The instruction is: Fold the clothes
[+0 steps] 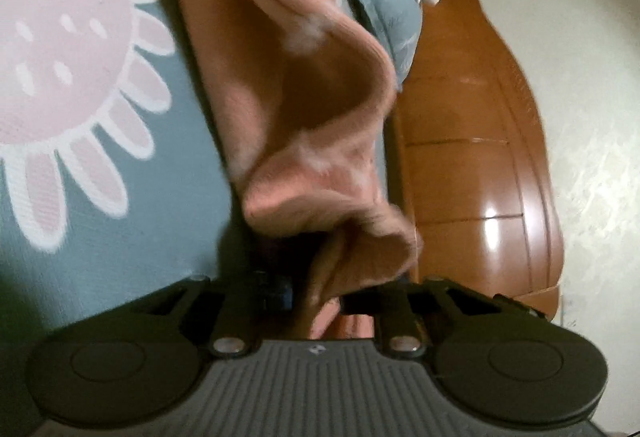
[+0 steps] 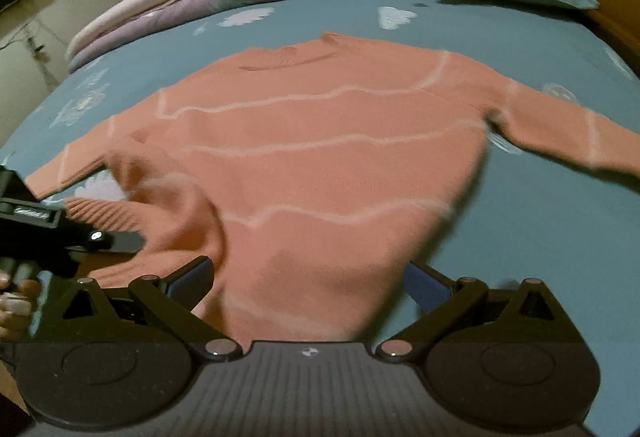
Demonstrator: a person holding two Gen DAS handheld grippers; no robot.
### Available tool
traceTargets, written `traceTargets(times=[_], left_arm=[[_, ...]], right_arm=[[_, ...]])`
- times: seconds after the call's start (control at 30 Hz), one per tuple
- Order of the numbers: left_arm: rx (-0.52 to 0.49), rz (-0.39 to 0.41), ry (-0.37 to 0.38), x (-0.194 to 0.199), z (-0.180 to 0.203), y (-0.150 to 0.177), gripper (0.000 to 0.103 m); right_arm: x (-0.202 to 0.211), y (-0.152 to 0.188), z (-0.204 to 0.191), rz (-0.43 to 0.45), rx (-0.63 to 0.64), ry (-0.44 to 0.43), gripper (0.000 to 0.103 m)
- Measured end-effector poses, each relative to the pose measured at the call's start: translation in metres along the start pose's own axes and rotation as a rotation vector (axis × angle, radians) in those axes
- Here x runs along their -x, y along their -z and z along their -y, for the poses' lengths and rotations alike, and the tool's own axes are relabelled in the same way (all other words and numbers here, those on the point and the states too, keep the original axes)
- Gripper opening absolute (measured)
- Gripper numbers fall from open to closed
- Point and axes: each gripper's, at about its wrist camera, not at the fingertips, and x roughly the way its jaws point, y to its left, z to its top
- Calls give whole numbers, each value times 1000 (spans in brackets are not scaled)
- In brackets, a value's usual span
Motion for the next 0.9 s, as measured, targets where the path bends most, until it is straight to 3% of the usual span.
traceTargets(times=[0.1, 0.27, 0.4, 0.57, 0.67, 0.77, 0.9], left_arm=[[-41, 17, -32, 21, 14, 7, 5], [-81, 96, -134, 75, 36, 22, 4], [-74, 135, -240, 122, 30, 28, 4], [25, 104, -391, 144, -9, 42, 4], [23, 69, -455, 145, -13, 50, 9], [-78, 68, -560, 152, 7, 52, 10], [-336, 49, -748, 147, 58, 43, 22]], right_arm=[[8, 7, 13, 12, -51, -8, 103], [13, 14, 26, 27, -102, -14, 103], [18, 14, 32, 38, -110, -9, 103], [18, 13, 40, 44, -125, -1, 103], [17, 15, 45, 41, -142, 2, 103], [13, 19, 49, 27, -154, 7, 103], [8, 27, 53, 2, -151, 39, 103]])
